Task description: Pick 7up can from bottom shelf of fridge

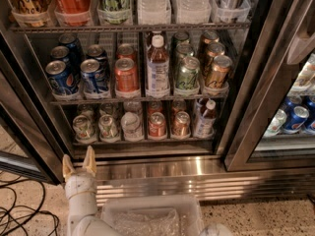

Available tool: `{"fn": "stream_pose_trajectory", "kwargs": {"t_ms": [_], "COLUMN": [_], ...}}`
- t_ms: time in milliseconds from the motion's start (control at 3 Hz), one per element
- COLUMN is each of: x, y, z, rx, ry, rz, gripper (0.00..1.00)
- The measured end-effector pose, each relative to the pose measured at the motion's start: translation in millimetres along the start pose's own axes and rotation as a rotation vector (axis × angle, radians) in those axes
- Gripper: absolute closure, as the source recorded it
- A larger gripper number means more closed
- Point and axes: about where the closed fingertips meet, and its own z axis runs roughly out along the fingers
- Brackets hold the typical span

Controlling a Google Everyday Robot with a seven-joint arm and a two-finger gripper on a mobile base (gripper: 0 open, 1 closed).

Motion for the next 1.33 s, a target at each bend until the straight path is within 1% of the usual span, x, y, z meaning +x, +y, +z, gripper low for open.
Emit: {"fn": "stream_pose_trajectory", "kwargs": {"t_ms": [333, 667, 1000, 1333], "x": [-3, -3, -5, -6], "y": [-2, 5, 8, 8], "z": [13, 27, 39, 51], "rx": [0.006, -0.016, -0.031, -0.030], "ry": [-0.004, -0.015, -0.041, -0.061], "rz": [0.031, 0.054, 0.073, 0.089], "gripper": [0.36, 0.35, 0.34, 0.33]}}
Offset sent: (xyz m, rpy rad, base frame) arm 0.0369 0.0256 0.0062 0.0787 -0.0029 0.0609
